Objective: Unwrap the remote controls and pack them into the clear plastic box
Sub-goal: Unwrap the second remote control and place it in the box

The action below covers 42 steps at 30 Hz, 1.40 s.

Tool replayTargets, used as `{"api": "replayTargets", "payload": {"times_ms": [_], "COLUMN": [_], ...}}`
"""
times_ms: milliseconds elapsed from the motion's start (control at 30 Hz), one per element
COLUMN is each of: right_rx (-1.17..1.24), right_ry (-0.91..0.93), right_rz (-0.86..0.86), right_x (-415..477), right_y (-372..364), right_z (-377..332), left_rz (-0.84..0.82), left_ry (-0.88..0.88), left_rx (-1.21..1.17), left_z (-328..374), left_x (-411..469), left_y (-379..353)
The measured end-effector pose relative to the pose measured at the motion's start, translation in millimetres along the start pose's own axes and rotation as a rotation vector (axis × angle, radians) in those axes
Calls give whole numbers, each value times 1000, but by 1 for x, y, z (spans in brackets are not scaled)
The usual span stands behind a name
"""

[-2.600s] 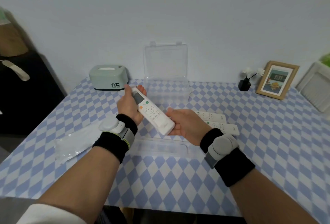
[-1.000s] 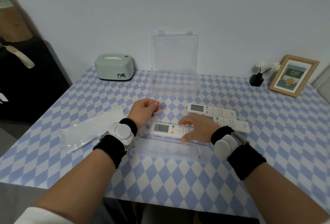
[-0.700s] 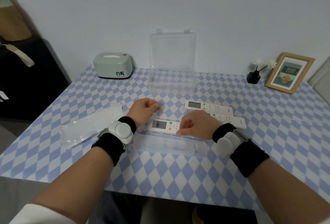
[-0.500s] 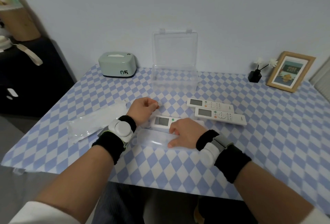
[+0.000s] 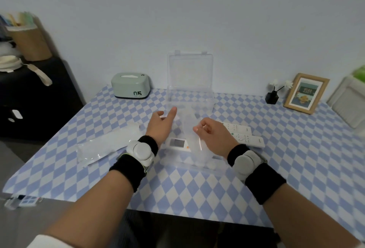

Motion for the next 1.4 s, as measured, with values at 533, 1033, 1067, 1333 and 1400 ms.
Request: {"api": "replayTargets", "payload": {"times_ms": [533,1033,1067,1333,1400], "right_rx": [222,-775,-789,-569,-386], "right_ry": [2,-291,-298,-406,-396], "right_rz": [4,-99,-125,-62,105], "right_x": [7,2,2,-4,-6], "right_y": [26,82,82,99,109], "right_z": [46,140,144,151,138], "left_rz": [-374,-230,-232,-228,-215], "left_ry": [215,-44,-57,-65,-47], "left_rx": [-356,-236,-246,-276,-298], "left_z": [-14,9,11,17,16], "left_x": [8,43,41,41,41], "left_y": [-133,-143,-143,-129,-123]}}
Point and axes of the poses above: each hand's wrist, its own x-axis towards the middle knuckle, its own y-axis out of the back of the hand, z = x × y, the point moved 10 cm from there along x, towards the middle knuckle, and after that the axes turned 2 degrees about -x, right-handed, at the moved point
